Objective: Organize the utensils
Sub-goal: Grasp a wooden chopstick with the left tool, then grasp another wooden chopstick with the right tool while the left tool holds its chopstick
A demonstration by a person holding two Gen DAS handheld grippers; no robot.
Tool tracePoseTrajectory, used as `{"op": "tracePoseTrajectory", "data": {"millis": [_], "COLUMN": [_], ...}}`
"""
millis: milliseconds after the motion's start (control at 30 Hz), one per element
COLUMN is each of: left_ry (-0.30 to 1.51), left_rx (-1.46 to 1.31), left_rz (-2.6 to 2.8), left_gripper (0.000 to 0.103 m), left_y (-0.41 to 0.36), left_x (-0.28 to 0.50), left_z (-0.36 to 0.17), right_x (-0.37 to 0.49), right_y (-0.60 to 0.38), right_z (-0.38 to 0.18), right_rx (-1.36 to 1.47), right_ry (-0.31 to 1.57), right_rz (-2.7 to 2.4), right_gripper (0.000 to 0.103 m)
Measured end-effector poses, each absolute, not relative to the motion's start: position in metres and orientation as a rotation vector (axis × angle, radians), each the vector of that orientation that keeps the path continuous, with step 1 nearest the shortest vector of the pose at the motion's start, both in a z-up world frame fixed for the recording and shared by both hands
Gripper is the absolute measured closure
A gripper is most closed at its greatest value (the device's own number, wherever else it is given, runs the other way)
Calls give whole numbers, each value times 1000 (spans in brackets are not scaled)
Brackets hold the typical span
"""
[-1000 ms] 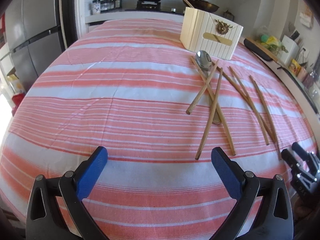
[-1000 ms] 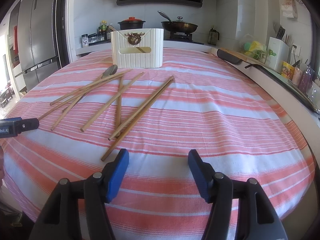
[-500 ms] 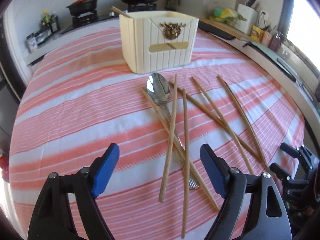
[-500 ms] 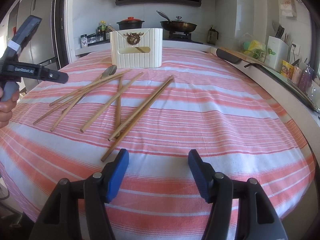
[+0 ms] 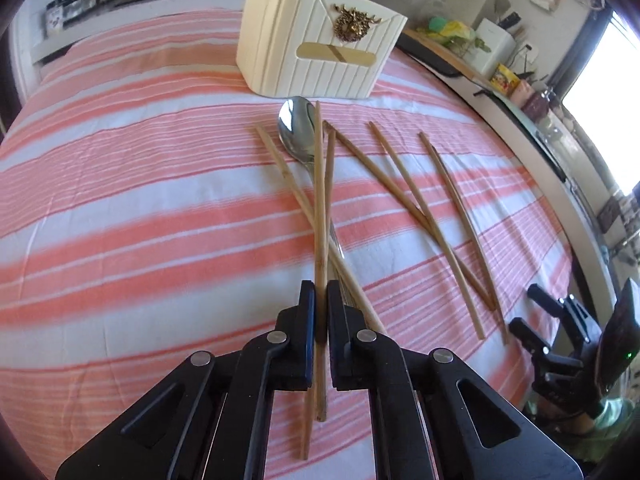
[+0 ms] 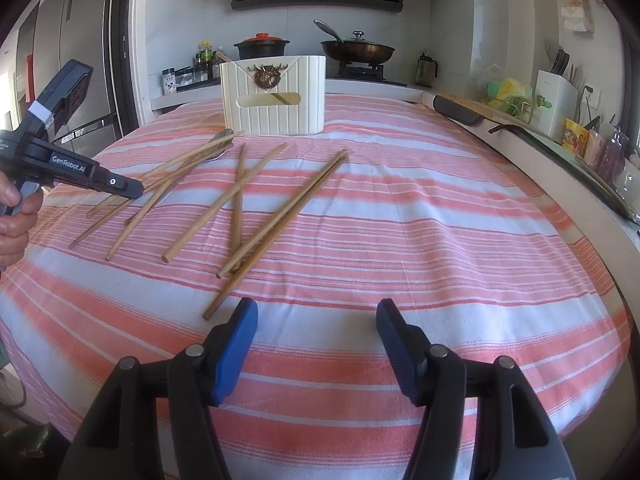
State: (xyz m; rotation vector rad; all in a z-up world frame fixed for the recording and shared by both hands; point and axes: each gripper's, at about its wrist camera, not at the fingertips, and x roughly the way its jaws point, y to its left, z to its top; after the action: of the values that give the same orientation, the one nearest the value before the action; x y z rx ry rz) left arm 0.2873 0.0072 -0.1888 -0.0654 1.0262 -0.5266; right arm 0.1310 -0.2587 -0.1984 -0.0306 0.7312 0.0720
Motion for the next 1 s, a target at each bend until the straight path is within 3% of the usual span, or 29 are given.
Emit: {"op": "tracePoseTrajectory", "data": {"millis": [333, 500, 700, 867, 1000], "left_ry": [921, 939, 929, 918, 915], "left_rx": [-176, -133, -119, -109, -127], "left_rz": [-143, -93, -79, -81, -72], "left_gripper": [99, 98, 94, 83, 78], "left_y": [60, 60, 61, 56, 63], "left_x": [234, 237, 229, 229, 222], "left_z": [-188, -197, -203, -201, -199], "right_x": [179, 226, 224, 232, 233], "right_y": [-287, -262, -253, -243, -274], "right_z": [-174, -187, -191, -190, -183], "right_rx": [186, 108, -8, -107, 95], "right_ry": [844, 969, 976, 959, 986], "right_rz": [98, 133, 85, 90, 87], "right_gripper": [43, 79, 80, 81, 80]}}
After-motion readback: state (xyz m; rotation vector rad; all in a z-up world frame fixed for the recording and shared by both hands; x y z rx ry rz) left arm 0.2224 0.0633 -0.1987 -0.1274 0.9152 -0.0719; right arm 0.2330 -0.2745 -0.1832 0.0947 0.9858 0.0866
